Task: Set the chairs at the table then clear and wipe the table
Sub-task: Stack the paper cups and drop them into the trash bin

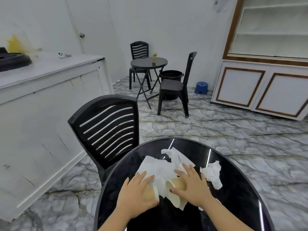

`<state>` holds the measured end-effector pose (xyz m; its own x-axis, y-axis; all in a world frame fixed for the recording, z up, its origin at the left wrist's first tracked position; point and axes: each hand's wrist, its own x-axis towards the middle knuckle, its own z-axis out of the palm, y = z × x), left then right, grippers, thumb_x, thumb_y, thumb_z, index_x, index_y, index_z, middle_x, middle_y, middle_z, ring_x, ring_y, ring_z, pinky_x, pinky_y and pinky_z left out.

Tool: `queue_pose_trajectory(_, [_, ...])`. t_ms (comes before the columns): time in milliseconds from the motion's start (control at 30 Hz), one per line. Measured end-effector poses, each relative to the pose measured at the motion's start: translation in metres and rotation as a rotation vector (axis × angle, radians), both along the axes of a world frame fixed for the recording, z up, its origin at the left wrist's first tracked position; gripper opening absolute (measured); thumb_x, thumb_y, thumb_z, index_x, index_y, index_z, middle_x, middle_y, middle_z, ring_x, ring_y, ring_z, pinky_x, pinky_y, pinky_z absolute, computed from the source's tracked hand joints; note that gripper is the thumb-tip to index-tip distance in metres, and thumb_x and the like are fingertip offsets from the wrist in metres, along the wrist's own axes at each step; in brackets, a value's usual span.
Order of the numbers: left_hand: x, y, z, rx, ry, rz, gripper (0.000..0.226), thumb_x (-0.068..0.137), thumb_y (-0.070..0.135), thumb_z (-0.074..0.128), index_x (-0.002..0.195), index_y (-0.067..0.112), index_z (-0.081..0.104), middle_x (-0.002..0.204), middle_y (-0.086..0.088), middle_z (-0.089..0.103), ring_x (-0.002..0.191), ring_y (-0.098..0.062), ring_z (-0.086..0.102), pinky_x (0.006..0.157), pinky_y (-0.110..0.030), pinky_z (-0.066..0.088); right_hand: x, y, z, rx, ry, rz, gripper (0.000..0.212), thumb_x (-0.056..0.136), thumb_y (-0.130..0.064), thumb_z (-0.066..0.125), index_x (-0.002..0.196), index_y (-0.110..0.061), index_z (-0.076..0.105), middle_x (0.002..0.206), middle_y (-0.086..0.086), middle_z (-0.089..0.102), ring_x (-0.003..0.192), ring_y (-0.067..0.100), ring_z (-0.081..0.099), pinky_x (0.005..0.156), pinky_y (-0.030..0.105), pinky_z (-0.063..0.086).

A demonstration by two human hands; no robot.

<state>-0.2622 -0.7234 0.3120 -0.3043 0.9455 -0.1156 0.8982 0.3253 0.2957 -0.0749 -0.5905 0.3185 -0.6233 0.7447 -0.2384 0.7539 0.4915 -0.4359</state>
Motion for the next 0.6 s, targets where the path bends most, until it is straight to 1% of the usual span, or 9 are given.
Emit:
queue_pose_trajectory(67, [-0.001, 0.001, -0.002, -0.018, 0.015, -0.041, 0.085, 0.061, 0.077, 0.048, 0.138, 0.053, 0.019, 0.152, 0.019, 0.019, 0.141, -0.007, 0.018, 0.115, -0.041, 0.01, 0.002, 0.0, -0.008, -0.027, 0.029, -0.019, 0.113, 0.038, -0.1, 0.019, 0.137, -0.047, 0.027, 0.157, -0.012, 0.004, 0.145, 0.014, -0.006, 0.116, 0.05, 0.009])
queue_pose_trajectory(100, [-0.001, 0.0, -0.002, -0.016, 0.017, -0.065, 0.085, 0.058, 0.078, 0.048, 0.136, 0.054, 0.023, 0.149, 0.02, 0.026, 0.138, -0.007, 0.026, 0.113, -0.041, 0.016, 0.003, -0.001, -0.012, -0.028, 0.045, -0.031, 0.116, 0.035, -0.1, 0.012, 0.136, -0.047, 0.029, 0.157, -0.012, 0.007, 0.145, 0.014, -0.004, 0.116, 0.048, 0.015])
queue_pose_trajectory(133, [-0.001, -0.001, -0.003, -0.005, 0.039, -0.084, 0.084, 0.055, 0.079, 0.048, 0.133, 0.054, 0.03, 0.143, 0.021, 0.037, 0.131, -0.006, 0.038, 0.108, -0.041, 0.026, 0.003, -0.002, -0.016, -0.025, 0.057, -0.041, 0.115, 0.035, -0.1, 0.011, 0.135, -0.047, 0.031, 0.156, -0.013, 0.011, 0.144, 0.014, -0.002, 0.115, 0.045, 0.019])
queue_pose_trajectory(167, [-0.001, -0.002, -0.004, 0.02, 0.061, -0.093, 0.081, 0.051, 0.081, 0.048, 0.126, 0.053, 0.041, 0.132, 0.023, 0.049, 0.118, -0.003, 0.051, 0.099, -0.039, 0.038, 0.003, -0.004, -0.018, -0.02, 0.068, -0.047, 0.11, 0.039, -0.1, 0.018, 0.134, -0.047, 0.032, 0.155, -0.014, 0.015, 0.144, 0.013, 0.0, 0.113, 0.043, 0.022])
queue_pose_trajectory(200, [0.0, -0.004, -0.006, 0.046, 0.049, -0.084, 0.077, 0.046, 0.083, 0.047, 0.117, 0.052, 0.049, 0.117, 0.025, 0.06, 0.102, 0.0, 0.061, 0.086, -0.034, 0.047, 0.004, -0.006, -0.02, -0.008, 0.082, -0.052, 0.099, 0.047, -0.094, 0.025, 0.133, -0.047, 0.033, 0.153, -0.015, 0.018, 0.143, 0.013, 0.002, 0.112, 0.042, 0.024])
queue_pose_trajectory(233, [0.001, -0.005, -0.009, 0.083, 0.034, -0.079, 0.075, 0.042, 0.085, 0.046, 0.109, 0.052, 0.054, 0.105, 0.026, 0.065, 0.089, 0.003, 0.064, 0.075, -0.028, 0.05, 0.004, -0.008, -0.021, 0.004, 0.094, -0.058, 0.088, 0.053, -0.085, 0.028, 0.133, -0.047, 0.035, 0.151, -0.016, 0.021, 0.142, 0.012, 0.004, 0.112, 0.042, 0.024])
queue_pose_trajectory(300, [0.005, -0.006, -0.012, 0.115, 0.023, -0.097, 0.074, 0.04, 0.085, 0.047, 0.105, 0.051, 0.056, 0.097, 0.027, 0.067, 0.08, 0.005, 0.064, 0.069, -0.024, 0.05, 0.005, -0.01, -0.023, 0.012, 0.109, -0.063, 0.081, 0.058, -0.077, 0.028, 0.132, -0.046, 0.036, 0.148, -0.018, 0.025, 0.141, 0.011, 0.006, 0.112, 0.041, 0.023])
queue_pose_trajectory(467, [0.004, -0.008, -0.017, 0.158, 0.073, -0.109, 0.071, 0.041, 0.085, 0.046, 0.102, 0.052, 0.057, 0.089, 0.028, 0.066, 0.077, 0.004, 0.063, 0.069, -0.024, 0.05, 0.007, -0.013, -0.026, 0.072, 0.149, -0.065, 0.08, 0.06, -0.075, 0.028, 0.131, -0.042, 0.04, 0.144, -0.019, 0.032, 0.141, 0.012, 0.011, 0.113, 0.038, 0.016])
queue_pose_trajectory(600, [0.007, -0.013, -0.014, 0.165, 0.107, -0.109, 0.071, 0.041, 0.086, 0.045, 0.103, 0.051, 0.053, 0.085, 0.029, 0.064, 0.072, 0.005, 0.061, 0.065, -0.022, 0.049, 0.012, -0.016, -0.027, 0.079, 0.198, -0.049, 0.077, 0.062, -0.074, 0.031, 0.13, -0.041, 0.044, 0.14, -0.021, 0.035, 0.14, 0.011, 0.015, 0.113, 0.037, 0.016])
